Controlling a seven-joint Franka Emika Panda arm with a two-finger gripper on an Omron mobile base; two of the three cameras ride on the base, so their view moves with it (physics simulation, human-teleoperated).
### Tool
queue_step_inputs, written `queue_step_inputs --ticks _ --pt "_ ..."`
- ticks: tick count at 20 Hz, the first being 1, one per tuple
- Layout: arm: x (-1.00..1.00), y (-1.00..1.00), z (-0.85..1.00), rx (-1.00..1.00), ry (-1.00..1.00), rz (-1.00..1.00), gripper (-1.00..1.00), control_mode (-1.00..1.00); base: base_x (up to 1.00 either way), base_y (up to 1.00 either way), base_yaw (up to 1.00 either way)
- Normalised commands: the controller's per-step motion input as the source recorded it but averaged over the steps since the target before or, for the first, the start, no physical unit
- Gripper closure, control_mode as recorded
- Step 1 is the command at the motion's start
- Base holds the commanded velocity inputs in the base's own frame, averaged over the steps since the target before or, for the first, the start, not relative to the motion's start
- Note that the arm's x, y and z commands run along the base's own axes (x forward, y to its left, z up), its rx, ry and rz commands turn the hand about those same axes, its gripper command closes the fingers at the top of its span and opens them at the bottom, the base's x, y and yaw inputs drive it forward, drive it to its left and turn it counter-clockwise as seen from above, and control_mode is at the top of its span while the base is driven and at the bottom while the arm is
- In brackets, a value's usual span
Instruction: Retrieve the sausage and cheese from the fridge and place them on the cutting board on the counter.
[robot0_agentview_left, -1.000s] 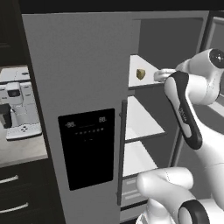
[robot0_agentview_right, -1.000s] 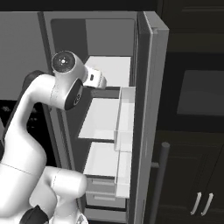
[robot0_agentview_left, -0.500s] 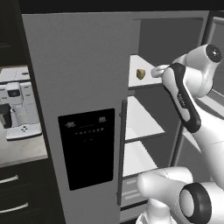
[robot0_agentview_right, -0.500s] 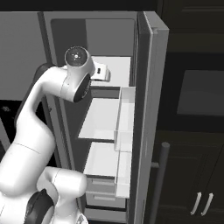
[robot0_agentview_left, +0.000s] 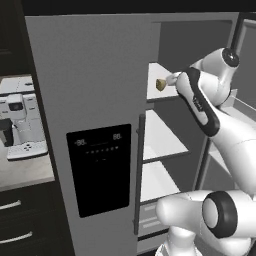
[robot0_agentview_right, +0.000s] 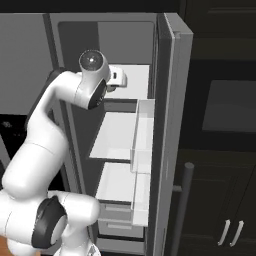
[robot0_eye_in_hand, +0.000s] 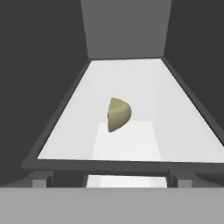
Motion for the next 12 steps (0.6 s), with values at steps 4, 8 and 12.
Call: queue_step_inputs --ticks 4,8,12 --pt "0.53 0.06 -0.11 -0.06 0.01 0.00 -1.00 -1.00 0.00 0.00 0.00" --pt "0.54 0.00 -0.04 -0.01 0.02 0.02 -1.00 -1.00 0.00 0.00 0.00" --pt "0.37 -0.04 -0.01 0.00 0.04 0.03 -1.00 -1.00 0.00 0.00 0.00"
